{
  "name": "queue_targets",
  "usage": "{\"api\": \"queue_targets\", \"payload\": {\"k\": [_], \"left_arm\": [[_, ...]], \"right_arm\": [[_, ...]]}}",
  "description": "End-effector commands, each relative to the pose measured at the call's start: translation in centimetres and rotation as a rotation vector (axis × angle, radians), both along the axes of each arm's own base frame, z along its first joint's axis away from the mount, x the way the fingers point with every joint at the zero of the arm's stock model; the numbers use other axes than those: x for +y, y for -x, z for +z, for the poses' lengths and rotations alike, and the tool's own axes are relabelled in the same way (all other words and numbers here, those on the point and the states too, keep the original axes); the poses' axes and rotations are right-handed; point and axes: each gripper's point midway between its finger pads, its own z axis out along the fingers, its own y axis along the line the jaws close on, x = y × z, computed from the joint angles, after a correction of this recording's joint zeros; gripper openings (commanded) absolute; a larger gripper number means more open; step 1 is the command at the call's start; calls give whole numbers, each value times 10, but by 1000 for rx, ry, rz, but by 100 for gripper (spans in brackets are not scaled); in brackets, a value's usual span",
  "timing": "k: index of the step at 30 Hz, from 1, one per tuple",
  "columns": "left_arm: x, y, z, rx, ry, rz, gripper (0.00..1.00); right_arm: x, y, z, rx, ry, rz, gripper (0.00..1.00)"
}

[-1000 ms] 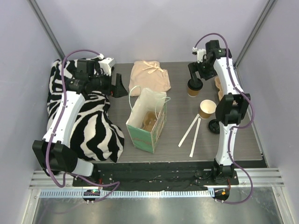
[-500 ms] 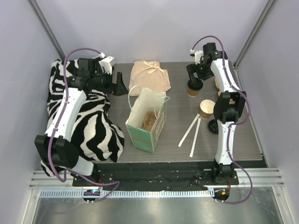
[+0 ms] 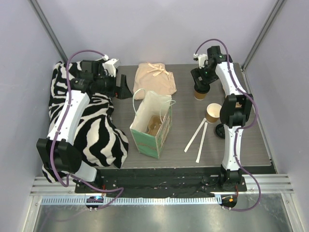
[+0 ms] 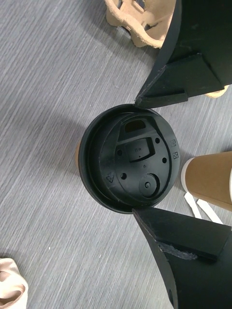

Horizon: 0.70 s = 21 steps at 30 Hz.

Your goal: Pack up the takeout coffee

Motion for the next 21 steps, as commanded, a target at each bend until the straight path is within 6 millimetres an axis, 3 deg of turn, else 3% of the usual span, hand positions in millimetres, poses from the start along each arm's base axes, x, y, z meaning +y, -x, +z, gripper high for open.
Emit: {"api": "queue_targets", "payload": {"k": [1,9,17,21], "left_arm": [[2,-6,18,-54,8,4,91],[1,-7,17,-51,13,5,90],[-1,-5,27,-42,41,19,91],[-4,6,48,-38,100,29,93]], "right_arm": [[2,-7,13,-53,15,27,88],[1,-4,13,-46,22,33,78],[4,3,4,-17,25,43,77],[4,2,19,-47,23,40,62]]}}
